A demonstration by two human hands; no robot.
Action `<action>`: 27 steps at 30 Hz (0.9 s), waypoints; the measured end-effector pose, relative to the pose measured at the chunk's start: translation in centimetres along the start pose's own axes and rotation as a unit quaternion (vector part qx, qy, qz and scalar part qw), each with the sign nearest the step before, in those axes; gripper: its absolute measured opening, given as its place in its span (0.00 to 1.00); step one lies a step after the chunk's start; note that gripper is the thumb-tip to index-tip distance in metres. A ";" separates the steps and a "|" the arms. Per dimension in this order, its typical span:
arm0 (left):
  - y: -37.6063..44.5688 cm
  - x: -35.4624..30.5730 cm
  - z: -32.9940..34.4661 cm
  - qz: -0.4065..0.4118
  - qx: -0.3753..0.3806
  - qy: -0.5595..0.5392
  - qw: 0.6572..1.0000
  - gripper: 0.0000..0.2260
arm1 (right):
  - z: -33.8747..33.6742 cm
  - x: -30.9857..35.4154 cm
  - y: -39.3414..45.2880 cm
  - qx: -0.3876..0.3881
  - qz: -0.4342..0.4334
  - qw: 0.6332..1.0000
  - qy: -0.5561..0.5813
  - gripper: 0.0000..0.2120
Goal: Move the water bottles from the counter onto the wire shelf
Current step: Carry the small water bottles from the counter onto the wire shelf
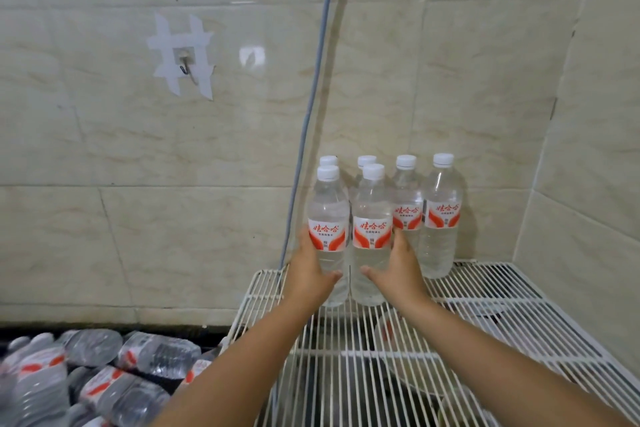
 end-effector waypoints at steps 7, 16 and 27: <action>0.0 0.2 -0.3 0.017 -0.021 0.001 1.000 0.41 | 0.0 0.4 -0.7 -0.032 -0.020 0.999 -0.014 0.39; 0.6 0.8 0.5 0.011 -0.028 -0.006 1.000 0.40 | -1.2 0.5 0.4 -0.005 -0.028 0.999 0.044 0.40; -0.3 -0.5 0.5 0.094 -0.034 0.123 0.987 0.41 | -0.6 0.7 -0.7 -0.047 -0.049 0.998 0.002 0.35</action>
Point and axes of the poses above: each hand's wrist, its own y-axis towards the middle knuckle, its own z-axis out of the palm, x = y × z, the point moved 6 cm from there along y, towards the middle knuckle, and after that the axes turned 4 degrees about y, right-handed, at the moved point
